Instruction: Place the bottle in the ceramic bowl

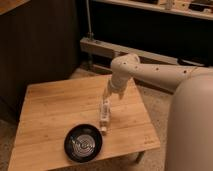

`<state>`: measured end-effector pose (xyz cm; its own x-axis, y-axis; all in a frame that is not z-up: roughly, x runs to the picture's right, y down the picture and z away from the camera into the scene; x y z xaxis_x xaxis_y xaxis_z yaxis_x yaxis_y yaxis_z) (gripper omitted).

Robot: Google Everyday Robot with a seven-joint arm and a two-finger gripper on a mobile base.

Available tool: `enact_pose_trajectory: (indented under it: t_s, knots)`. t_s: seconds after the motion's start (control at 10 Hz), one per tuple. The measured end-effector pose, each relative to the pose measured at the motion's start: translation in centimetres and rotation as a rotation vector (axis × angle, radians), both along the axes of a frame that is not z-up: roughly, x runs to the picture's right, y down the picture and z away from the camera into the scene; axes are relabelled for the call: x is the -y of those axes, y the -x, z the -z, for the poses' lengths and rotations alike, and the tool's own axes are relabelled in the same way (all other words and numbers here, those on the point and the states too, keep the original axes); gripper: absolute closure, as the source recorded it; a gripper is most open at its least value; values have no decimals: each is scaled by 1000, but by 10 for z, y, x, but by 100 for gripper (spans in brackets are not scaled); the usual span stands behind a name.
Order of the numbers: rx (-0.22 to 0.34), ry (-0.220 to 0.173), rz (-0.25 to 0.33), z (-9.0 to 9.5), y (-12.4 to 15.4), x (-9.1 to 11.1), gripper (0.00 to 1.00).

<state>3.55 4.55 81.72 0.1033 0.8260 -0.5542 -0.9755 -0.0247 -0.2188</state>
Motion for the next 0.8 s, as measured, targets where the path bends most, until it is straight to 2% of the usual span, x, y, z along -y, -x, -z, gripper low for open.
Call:
enact_pose_trajectory:
  t_s: [0.5,0.8]
  knots:
    - [-118,106,10,-46,15,-38,35]
    - [-134,147,-2,-53,30,-46,35]
